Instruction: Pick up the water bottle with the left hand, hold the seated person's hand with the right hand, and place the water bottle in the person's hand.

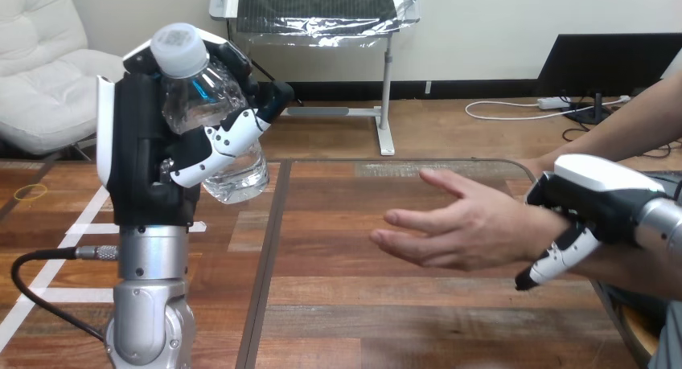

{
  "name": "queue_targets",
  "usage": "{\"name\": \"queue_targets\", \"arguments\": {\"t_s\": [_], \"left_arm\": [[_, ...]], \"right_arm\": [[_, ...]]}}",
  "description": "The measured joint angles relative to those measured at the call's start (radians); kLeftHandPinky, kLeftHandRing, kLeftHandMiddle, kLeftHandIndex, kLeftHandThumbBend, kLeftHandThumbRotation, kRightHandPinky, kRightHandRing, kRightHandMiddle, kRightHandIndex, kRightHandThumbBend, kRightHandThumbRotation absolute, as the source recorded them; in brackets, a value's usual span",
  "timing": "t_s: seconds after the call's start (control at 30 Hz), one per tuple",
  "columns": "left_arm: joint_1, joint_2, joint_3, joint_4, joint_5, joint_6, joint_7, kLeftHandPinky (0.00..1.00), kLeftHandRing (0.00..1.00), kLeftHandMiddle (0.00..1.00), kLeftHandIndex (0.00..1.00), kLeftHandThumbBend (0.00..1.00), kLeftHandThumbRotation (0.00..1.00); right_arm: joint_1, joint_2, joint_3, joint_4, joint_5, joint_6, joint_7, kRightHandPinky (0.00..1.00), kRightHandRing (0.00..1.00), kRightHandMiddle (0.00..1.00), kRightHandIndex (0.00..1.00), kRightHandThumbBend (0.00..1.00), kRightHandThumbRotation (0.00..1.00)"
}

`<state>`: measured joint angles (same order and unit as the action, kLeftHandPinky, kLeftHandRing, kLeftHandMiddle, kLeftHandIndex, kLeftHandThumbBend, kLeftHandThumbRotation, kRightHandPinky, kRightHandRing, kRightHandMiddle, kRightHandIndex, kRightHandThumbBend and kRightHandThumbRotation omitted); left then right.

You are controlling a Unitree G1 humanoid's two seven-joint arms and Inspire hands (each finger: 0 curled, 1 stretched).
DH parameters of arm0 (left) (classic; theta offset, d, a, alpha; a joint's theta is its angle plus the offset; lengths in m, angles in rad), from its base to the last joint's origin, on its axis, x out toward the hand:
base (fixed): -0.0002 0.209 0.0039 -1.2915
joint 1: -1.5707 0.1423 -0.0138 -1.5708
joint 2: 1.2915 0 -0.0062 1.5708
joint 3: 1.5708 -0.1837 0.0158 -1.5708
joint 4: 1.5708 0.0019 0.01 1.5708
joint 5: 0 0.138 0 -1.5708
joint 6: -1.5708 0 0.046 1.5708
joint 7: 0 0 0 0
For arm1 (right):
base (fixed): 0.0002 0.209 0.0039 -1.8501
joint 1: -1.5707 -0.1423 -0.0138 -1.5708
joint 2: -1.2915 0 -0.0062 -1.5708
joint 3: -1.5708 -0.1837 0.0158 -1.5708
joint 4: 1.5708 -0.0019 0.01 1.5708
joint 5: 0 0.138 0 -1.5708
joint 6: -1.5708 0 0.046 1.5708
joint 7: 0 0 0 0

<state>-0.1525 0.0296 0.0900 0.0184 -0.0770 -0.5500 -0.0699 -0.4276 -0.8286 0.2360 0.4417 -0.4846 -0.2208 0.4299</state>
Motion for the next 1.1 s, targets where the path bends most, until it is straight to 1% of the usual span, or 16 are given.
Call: {"name": "queue_targets", "arguments": {"t_s": [0.13, 0.27, 0.7, 0.83, 1.1], "left_arm": [[-0.009, -0.003, 0.0, 0.018, -0.005, 0.0, -0.004, 0.22, 0.28, 0.33, 0.36, 0.58, 0.0], [-0.017, -0.007, -0.002, 0.036, -0.008, 0.002, -0.007, 0.22, 0.28, 0.33, 0.36, 0.57, 0.0], [-0.051, -0.025, -0.014, 0.119, -0.007, 0.003, -0.01, 0.22, 0.28, 0.33, 0.36, 0.55, 0.0], [-0.068, -0.032, -0.017, 0.155, -0.007, 0.002, -0.01, 0.22, 0.28, 0.33, 0.36, 0.55, 0.0], [-0.107, -0.044, -0.024, 0.234, 0.013, -0.002, 0.0, 0.22, 0.28, 0.33, 0.36, 0.56, 0.0]], "right_arm": [[-0.008, 0.002, 0.0, -0.004, 0.002, 0.005, 0.0, 0.21, 0.26, 0.33, 0.34, 0.94, 0.28], [-0.015, 0.005, 0.0, -0.004, 0.003, 0.011, 0.0, 0.24, 0.29, 0.36, 0.36, 0.96, 0.29], [-0.036, 0.023, 0.0, -0.004, 0.006, 0.028, 0.0, 0.3, 0.34, 0.39, 0.4, 1.0, 0.32], [-0.041, 0.03, 0.0, -0.002, 0.008, 0.028, -0.002, 0.31, 0.34, 0.39, 0.39, 1.0, 0.32], [-0.05, 0.046, 0.0, -0.001, 0.012, 0.029, -0.003, 0.27, 0.32, 0.37, 0.38, 1.0, 0.3]]}}
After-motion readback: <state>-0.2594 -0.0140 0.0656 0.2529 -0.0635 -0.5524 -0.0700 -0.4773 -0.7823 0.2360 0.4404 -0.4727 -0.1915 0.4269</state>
